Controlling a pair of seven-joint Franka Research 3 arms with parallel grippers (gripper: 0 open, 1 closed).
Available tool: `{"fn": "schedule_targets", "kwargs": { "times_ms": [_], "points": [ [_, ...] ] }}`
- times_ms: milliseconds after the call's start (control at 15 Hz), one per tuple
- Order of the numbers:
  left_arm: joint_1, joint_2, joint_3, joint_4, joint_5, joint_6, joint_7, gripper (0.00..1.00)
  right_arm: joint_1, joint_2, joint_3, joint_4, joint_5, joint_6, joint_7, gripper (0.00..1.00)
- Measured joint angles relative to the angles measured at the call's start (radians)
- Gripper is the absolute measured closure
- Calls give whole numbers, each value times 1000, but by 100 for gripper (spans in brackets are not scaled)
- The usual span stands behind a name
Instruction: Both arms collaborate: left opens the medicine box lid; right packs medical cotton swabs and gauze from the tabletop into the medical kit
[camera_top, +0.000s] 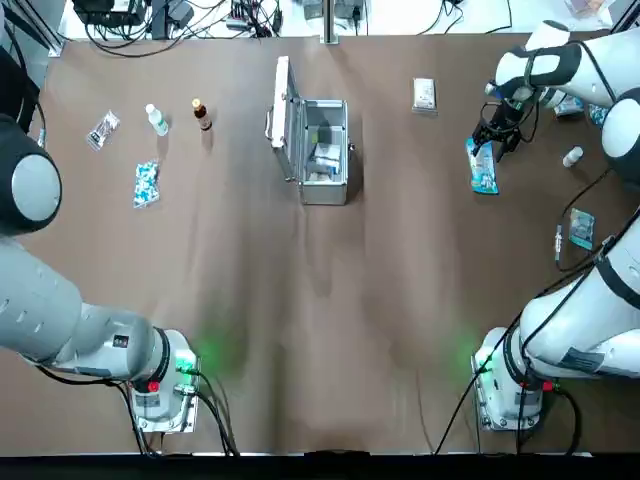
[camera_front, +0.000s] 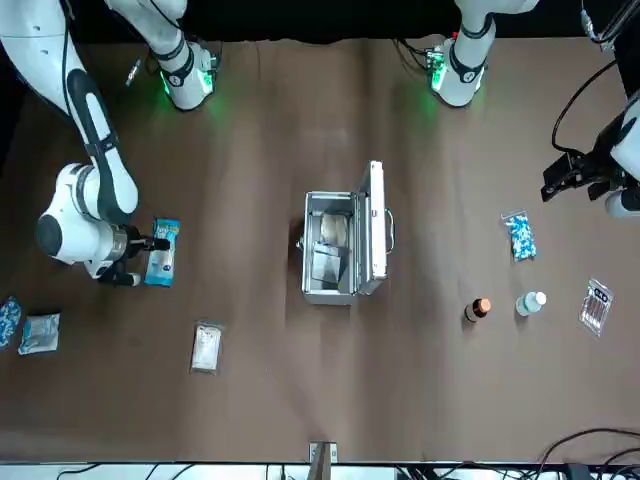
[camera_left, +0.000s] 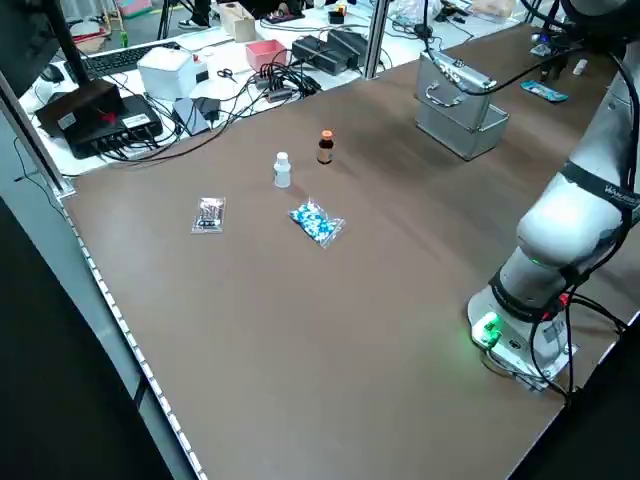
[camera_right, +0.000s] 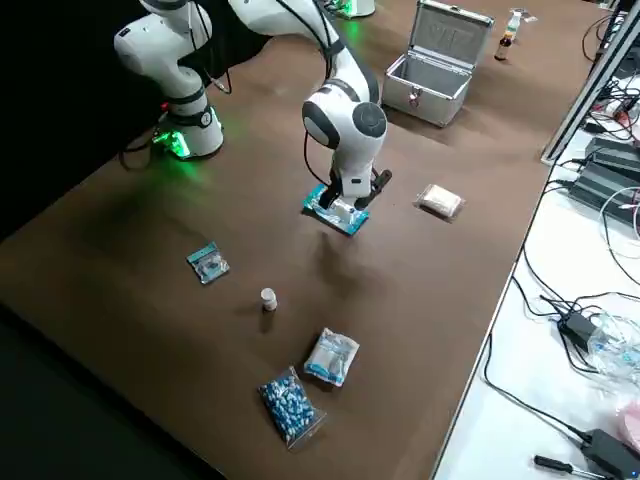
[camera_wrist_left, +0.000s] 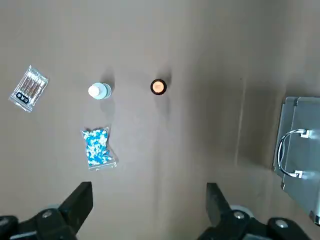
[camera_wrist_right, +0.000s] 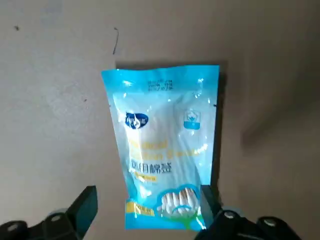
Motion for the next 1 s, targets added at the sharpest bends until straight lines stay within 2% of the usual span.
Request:
{"fn": "schedule_targets", "kwargs": {
  "times_ms": [533,1000],
  "points": [
    [-1,0,-2,-1,-4,10,0,0,17,66,0,-13,0,77,12,14],
    [25,0,0,-1,-49,11,-1,0,30,83,-6,-15,-1,78,21,20]
  ]
}}
